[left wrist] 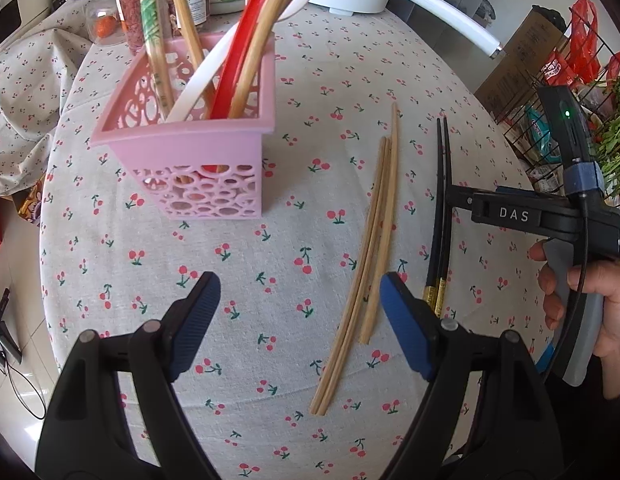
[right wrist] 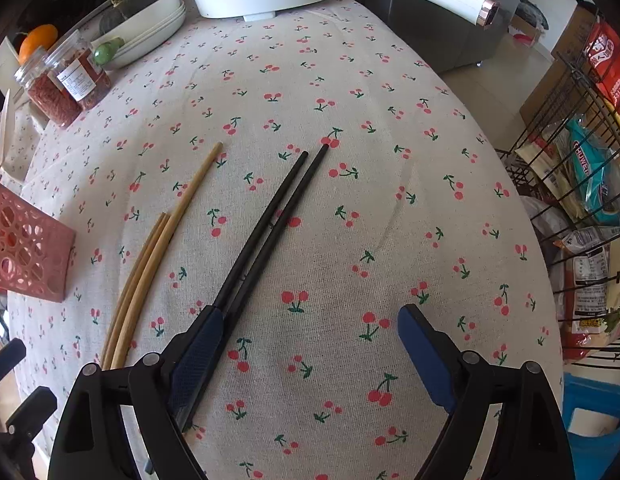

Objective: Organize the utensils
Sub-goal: 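Grasp a black chopstick with the right tool while the left tool grasps another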

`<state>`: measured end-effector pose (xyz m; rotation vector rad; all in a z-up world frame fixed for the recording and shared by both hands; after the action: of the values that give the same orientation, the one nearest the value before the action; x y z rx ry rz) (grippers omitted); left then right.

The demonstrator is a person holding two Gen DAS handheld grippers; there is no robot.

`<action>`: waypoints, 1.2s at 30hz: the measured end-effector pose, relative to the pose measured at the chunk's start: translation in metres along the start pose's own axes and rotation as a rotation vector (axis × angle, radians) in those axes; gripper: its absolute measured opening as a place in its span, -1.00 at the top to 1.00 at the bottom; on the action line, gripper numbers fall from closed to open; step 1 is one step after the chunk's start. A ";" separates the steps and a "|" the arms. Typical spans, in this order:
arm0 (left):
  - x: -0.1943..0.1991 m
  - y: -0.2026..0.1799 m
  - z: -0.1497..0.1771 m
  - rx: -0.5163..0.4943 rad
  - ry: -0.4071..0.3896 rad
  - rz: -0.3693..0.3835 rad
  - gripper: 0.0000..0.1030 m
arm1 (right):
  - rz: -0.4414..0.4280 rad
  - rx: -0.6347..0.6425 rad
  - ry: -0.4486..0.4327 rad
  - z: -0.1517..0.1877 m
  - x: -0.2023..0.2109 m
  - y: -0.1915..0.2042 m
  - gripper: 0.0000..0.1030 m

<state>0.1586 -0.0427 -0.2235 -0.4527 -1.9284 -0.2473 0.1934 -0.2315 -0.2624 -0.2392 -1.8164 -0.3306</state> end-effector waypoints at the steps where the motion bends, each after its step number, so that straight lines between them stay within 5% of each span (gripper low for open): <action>1: 0.000 -0.001 0.000 -0.003 0.000 0.000 -0.59 | -0.003 -0.001 0.007 0.001 0.000 -0.001 -0.75; 10: -0.002 -0.012 0.001 -0.036 0.007 -0.006 -0.59 | 0.030 0.052 -0.006 -0.004 -0.009 0.008 -0.75; 13: 0.001 -0.018 0.003 -0.066 0.003 -0.011 -0.59 | 0.028 0.046 -0.004 -0.006 -0.005 0.005 -0.38; 15: 0.002 -0.023 0.003 -0.086 0.003 -0.010 -0.59 | 0.018 0.060 0.006 -0.008 0.000 0.002 0.24; 18: 0.004 -0.032 0.001 -0.109 0.000 -0.007 -0.59 | -0.031 0.077 0.062 -0.010 0.003 -0.006 0.70; 24: -0.003 -0.065 -0.011 -0.205 0.013 -0.003 -0.51 | -0.117 0.016 0.137 -0.015 0.008 -0.035 0.87; 31: -0.031 -0.098 -0.048 -0.209 0.070 0.031 0.26 | -0.214 0.002 0.112 -0.018 0.034 -0.042 0.92; 36: -0.054 -0.112 -0.079 -0.175 0.098 0.044 0.43 | -0.222 -0.004 0.135 -0.018 0.032 -0.050 0.89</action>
<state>0.1961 -0.1844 -0.2378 -0.5877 -1.8065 -0.4046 0.1842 -0.2852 -0.2324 -0.0165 -1.7119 -0.4940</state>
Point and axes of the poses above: each gripper's, at about its wrist camera, not at the fingertips, and x roughly against the way its jaws point, y to its left, z to its underside, the point moved 9 cm from there along -x, roughly the way its jaws point, and after that the axes turned 15 degrees about -x, right-handed, at the moved point
